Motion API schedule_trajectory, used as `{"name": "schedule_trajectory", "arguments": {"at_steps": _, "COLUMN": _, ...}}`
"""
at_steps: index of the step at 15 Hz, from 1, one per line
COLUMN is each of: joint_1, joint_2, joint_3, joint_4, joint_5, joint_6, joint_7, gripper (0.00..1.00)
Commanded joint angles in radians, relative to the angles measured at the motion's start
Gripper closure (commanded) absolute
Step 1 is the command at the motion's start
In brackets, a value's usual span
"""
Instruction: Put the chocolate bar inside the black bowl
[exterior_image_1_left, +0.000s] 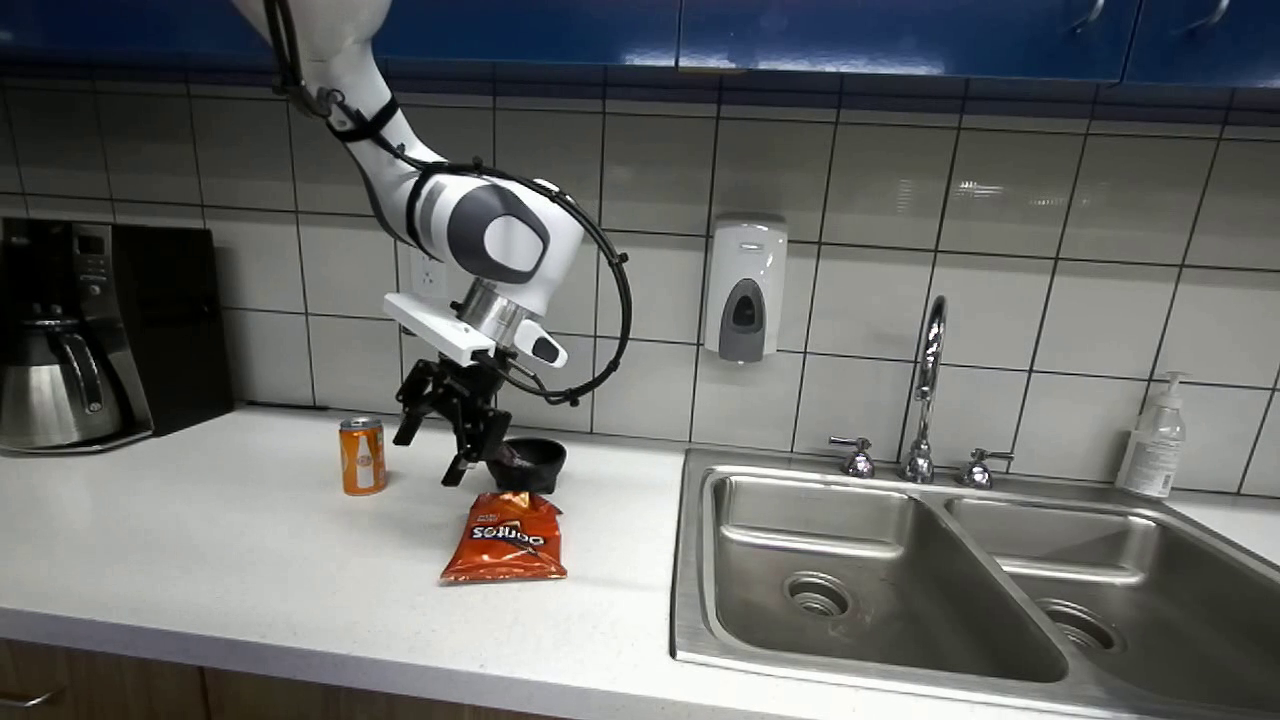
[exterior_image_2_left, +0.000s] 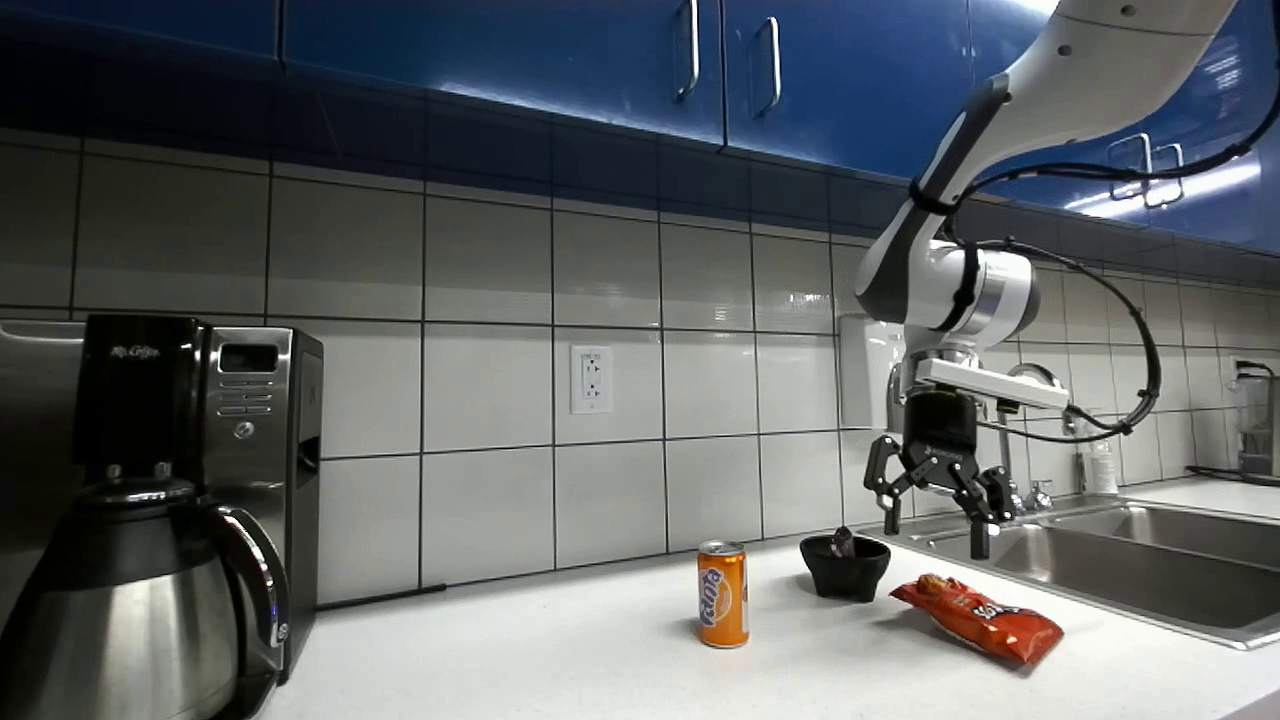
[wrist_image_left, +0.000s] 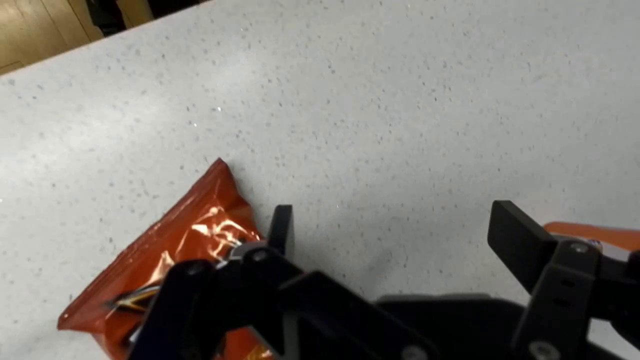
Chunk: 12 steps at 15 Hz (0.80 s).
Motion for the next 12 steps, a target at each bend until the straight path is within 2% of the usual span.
{"name": "schedule_trajectory", "arguments": {"at_steps": 1, "joint_1": -0.003, "joint_2": -0.167, "joint_3": 0.007, "joint_4": -0.189, "joint_5": -0.050, "joint_6": 0.047, "joint_7": -0.059, "gripper": 0.00}}
{"name": "schedule_trajectory", "arguments": {"at_steps": 9, "joint_1": 0.010, "joint_2": -0.486, "joint_3": 0.007, "joint_4": -0.494, "joint_5": -0.159, "joint_6": 0.064, "joint_7": -0.101, "gripper": 0.00}}
{"name": "schedule_trajectory", "arguments": {"at_steps": 10, "joint_1": 0.015, "joint_2": -0.361, "joint_3": -0.007, "joint_4": -0.396, "joint_5": -0.130, "joint_6": 0.040, "joint_7": -0.091, "gripper": 0.00}}
{"name": "schedule_trajectory", "arguments": {"at_steps": 12, "joint_1": 0.016, "joint_2": -0.393, "joint_3": -0.009, "joint_4": -0.420, "joint_5": -0.134, "joint_6": 0.040, "joint_7": -0.090, "gripper": 0.00}}
